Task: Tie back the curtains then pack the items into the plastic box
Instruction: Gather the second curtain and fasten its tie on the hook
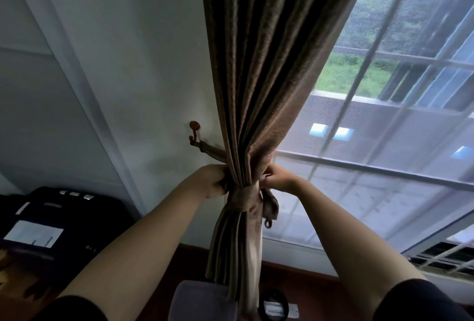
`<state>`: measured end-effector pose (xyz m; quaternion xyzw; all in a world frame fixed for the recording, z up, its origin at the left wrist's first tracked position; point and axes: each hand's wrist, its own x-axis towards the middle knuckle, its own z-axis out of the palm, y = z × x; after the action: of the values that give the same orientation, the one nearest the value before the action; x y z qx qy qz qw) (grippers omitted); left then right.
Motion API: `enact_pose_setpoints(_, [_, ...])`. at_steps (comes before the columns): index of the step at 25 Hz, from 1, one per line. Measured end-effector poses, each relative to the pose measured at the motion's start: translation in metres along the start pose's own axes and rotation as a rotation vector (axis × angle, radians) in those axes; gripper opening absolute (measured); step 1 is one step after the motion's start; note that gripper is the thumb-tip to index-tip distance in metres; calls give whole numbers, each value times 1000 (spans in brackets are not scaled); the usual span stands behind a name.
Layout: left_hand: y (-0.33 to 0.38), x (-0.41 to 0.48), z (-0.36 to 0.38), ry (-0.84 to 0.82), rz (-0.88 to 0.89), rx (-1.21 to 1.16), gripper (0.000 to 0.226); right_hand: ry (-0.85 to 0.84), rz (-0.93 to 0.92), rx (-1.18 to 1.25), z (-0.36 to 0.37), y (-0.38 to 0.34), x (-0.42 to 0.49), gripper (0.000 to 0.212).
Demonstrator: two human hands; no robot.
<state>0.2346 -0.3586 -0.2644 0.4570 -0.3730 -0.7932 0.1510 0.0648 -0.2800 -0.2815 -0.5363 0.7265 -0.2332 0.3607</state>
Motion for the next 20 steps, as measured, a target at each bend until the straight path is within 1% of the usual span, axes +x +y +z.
enact_pose_setpoints(2, [2,-2,-1,55,-47,57,26,17,62,96,-5,0,-1,6])
enact_pose_setpoints(3, [3,-3,-1,66,-57,93,28,47,47,45,-7,3,2,6])
enact_pose_setpoints(4, [5,-3,-1,77,-51,140,28,55,20,-16,-8,5,6,11])
enact_pose_setpoints(6, [10,-5,3,85,-7,230,30,68,-41,-209,-12,2,9,24])
enact_pose_setpoints(7, [14,-7,5,94,46,293,31,89,-60,-372,-16,-2,11,31])
enact_pose_setpoints(8, [17,-7,7,115,122,372,33,146,-63,-543,-21,-8,10,37])
enact_pose_setpoints(9, [22,-8,9,134,210,441,34,247,-59,-689,-27,-16,8,40])
enact_pose_setpoints(10, [27,-7,9,153,303,498,30,367,-73,-763,-32,-26,4,41])
enact_pose_setpoints(12, [33,-3,7,181,475,545,17,543,-124,-757,-37,-36,-1,38])
enact_pose_setpoints(13, [33,-2,5,197,511,556,23,548,-151,-702,-36,-35,-3,35])
enact_pose_setpoints(14, [30,-3,3,207,507,574,26,500,-180,-624,-33,-30,-6,31])
enact_pose_setpoints(16, [18,-3,-4,196,453,642,18,356,-182,-494,-21,-12,-16,22])
enact_pose_setpoints(17, [14,-7,-5,174,427,670,17,325,-153,-467,-15,-5,-23,20])
enact_pose_setpoints(18, [14,-8,-6,160,421,679,18,334,-132,-445,-11,1,-27,21])
enact_pose_setpoints(20, [19,-8,-6,182,464,746,12,417,-126,-355,-5,0,-32,20])
